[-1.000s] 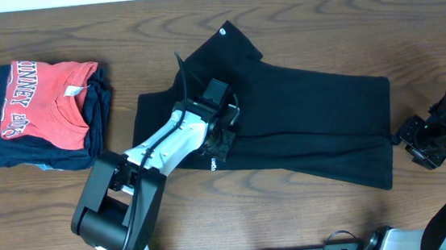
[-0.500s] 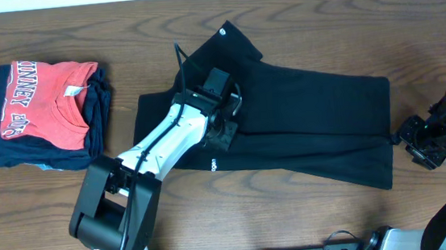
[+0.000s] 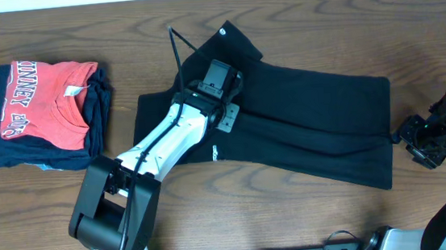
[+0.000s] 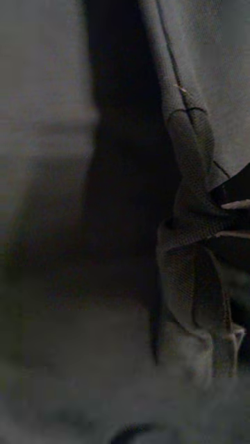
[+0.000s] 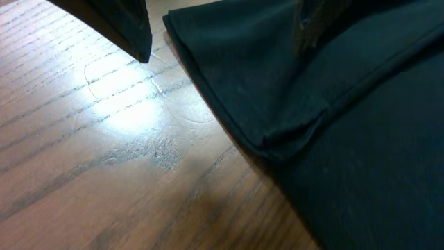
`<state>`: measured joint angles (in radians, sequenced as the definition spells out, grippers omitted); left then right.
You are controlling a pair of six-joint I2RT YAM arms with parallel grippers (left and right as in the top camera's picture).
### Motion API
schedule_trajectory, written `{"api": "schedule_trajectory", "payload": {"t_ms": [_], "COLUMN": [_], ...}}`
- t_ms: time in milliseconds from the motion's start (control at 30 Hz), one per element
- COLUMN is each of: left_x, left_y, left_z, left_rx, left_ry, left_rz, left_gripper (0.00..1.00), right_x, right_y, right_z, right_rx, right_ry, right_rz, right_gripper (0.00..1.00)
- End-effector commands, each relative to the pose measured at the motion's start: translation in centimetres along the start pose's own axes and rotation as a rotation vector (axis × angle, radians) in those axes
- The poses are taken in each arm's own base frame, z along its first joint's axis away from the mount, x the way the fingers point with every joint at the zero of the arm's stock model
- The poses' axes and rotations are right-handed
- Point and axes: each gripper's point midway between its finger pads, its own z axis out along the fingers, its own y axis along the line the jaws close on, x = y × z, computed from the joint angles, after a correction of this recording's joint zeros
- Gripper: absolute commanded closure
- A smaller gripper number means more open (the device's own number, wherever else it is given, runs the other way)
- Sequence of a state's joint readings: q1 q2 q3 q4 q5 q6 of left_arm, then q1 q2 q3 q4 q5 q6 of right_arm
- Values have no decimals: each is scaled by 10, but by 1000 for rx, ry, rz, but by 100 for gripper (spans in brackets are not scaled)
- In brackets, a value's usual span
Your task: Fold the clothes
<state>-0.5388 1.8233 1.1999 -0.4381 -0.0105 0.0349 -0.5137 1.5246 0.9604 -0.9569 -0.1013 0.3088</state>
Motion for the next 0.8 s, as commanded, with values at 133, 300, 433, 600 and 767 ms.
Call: {"api": "schedule_trajectory", "payload": {"t_ms": [133,300,433,600,767], "left_x": [-25,-14,15,66,95], "left_y": [11,18,38,64,97], "left_z": [-10,-10,-12,-22,-28], "left_rx": [-63,-98,-185,-239,-264], "left_ry": [-90,-44,73,276,364], "left_rz": [5,7,2,-93,-307], "left_gripper": [83,31,30,30,30], "right_x": [-5,-4,0,11,24], "right_y": [3,3,1,-8,-21], "right_z": [-6,-6,-2,13,32], "right_rx": [-12,-11,-7,5,-15], "right_ry": [-24,-20,-10,13,44], "right_rz": [-14,-13,-6,47,133], "right_gripper": [36,33,27,22,28]}}
